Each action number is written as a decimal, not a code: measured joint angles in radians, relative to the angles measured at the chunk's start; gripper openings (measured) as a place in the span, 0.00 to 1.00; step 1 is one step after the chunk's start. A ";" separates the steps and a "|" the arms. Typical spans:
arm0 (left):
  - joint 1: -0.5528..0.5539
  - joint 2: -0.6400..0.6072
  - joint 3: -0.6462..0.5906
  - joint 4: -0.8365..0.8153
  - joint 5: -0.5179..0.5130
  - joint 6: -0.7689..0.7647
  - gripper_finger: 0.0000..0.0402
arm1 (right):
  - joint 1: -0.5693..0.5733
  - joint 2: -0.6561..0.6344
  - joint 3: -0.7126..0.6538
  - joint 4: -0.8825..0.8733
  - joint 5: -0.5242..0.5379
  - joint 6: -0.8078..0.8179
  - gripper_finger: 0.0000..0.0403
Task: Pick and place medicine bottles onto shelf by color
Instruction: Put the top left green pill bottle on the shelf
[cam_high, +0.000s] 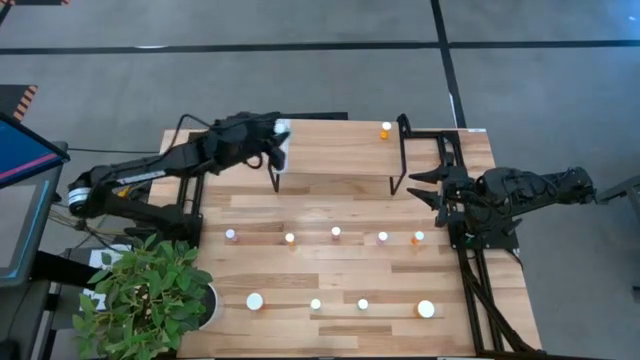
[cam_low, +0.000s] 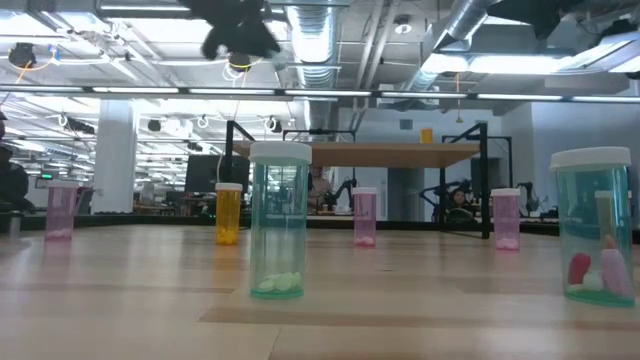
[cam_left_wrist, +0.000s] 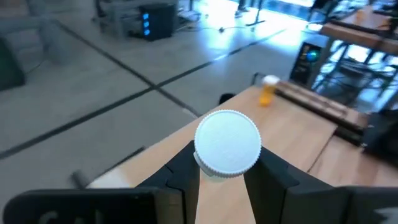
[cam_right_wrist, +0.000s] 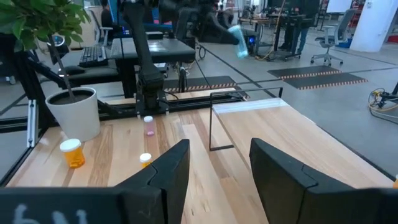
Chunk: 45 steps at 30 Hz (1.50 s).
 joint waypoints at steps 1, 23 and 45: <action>-0.004 0.028 0.025 0.012 0.019 0.005 0.23 | 0.000 0.000 0.000 -0.002 0.000 0.000 0.47; -0.042 0.706 0.613 0.025 0.395 0.117 0.23 | 0.000 0.000 0.000 0.000 0.000 -0.009 0.47; -0.046 1.078 1.151 -0.302 0.376 0.342 0.23 | 0.000 -0.001 0.000 0.007 0.000 -0.027 0.47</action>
